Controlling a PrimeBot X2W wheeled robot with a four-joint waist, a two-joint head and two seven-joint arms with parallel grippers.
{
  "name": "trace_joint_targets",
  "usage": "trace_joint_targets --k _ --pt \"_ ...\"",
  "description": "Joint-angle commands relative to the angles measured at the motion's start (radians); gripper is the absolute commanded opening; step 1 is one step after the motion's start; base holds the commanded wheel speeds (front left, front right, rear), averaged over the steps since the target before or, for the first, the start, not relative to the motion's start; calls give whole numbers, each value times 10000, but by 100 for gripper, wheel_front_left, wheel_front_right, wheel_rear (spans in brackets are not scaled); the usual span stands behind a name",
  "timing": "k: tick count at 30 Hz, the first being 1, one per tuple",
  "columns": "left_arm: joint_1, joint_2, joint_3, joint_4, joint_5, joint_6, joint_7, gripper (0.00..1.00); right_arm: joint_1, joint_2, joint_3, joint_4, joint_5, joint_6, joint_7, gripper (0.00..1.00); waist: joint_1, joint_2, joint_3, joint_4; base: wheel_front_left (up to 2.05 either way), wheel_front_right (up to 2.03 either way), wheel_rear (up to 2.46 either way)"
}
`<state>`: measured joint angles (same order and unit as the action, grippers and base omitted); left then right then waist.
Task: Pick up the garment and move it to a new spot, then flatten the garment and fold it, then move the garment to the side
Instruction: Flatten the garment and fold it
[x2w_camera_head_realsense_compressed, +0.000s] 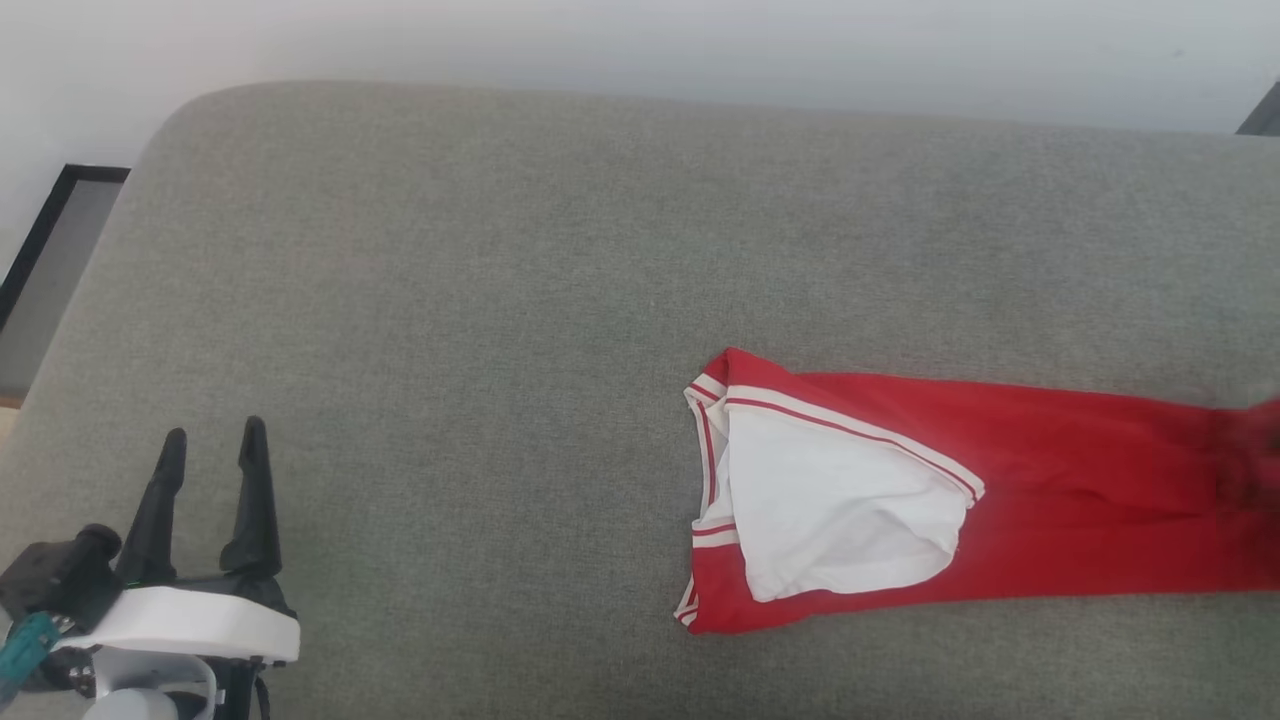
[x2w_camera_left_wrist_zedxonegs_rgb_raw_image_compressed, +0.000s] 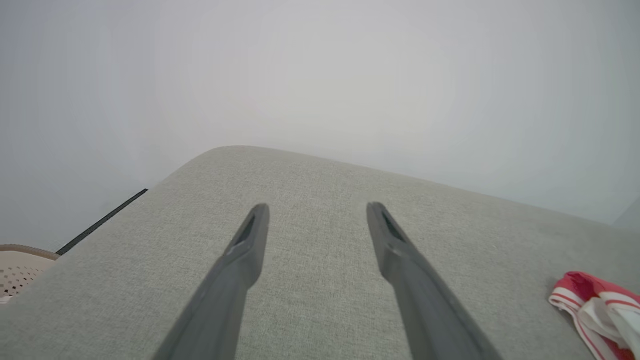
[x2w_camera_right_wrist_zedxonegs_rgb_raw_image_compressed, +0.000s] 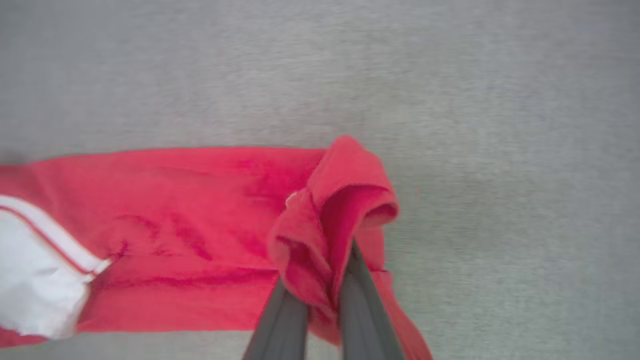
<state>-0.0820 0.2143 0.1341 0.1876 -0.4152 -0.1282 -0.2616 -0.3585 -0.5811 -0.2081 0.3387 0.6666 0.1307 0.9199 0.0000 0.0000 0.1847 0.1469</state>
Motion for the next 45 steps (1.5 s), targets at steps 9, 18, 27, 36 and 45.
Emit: trace_joint_targets --k 9,18,27,36,45 --pt "71 -65 -75 48 -11 -26 -40 100 334 1414 2093 -3205 704 3 1035 0 0 0 -309 196 0 0 0" --pt "-215 -69 -502 148 -19 -26 -41 100 -354 2334 4202 -2833 577 1 724 0 0 0 -448 873 0 0 0" --pt "-415 -113 -822 188 -49 -26 -40 100 -1041 2730 5492 -1484 621 2 -28 0 0 0 -526 1349 0 0 0" --pt "-286 -122 -656 142 -196 -25 -40 100 -1464 2500 6098 -848 938 2 -845 100 0 0 -627 1214 0 0 0" --pt "104 46 -271 -139 -140 -25 -40 100 -1089 1681 5339 -1984 1175 3 -2173 100 0 0 -888 409 0 0 0"
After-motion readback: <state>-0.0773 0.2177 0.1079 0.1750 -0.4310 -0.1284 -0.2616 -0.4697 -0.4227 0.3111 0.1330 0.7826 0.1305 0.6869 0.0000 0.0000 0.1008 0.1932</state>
